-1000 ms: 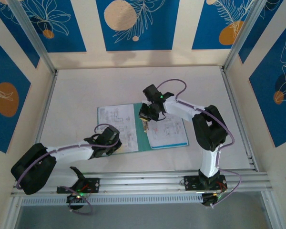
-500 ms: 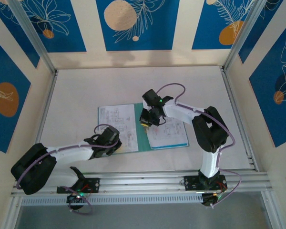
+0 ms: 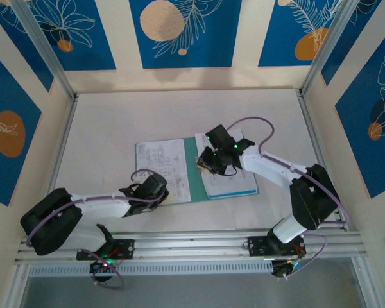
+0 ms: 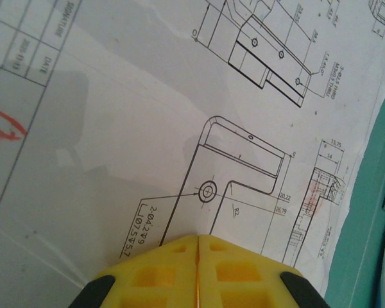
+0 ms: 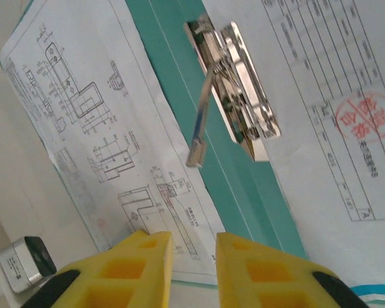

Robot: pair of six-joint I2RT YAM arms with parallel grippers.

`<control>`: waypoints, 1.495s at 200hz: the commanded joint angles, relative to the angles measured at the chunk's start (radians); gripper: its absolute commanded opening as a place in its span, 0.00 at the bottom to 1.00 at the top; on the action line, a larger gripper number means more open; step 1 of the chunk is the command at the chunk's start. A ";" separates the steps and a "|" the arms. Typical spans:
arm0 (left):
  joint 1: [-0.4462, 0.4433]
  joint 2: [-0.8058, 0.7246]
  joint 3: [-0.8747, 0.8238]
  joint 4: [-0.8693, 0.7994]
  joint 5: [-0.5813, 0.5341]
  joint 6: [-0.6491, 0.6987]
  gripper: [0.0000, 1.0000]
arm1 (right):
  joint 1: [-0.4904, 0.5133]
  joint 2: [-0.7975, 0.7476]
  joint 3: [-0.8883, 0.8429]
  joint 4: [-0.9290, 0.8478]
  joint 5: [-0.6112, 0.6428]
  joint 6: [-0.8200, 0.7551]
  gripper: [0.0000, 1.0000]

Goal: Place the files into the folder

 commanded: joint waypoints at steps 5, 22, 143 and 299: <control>-0.048 0.059 -0.020 -0.032 -0.029 -0.070 0.07 | -0.022 -0.076 -0.147 0.199 -0.040 0.208 0.30; -0.078 0.081 -0.016 0.000 -0.053 -0.106 0.07 | -0.035 -0.103 -0.219 0.308 -0.054 0.287 0.30; -0.321 0.448 0.122 0.354 -0.172 -0.374 0.06 | -0.248 -0.110 -0.358 0.506 -0.171 0.378 0.35; -0.343 0.477 0.190 0.307 -0.180 -0.345 0.05 | -0.352 -0.050 -0.309 0.463 -0.234 0.269 0.33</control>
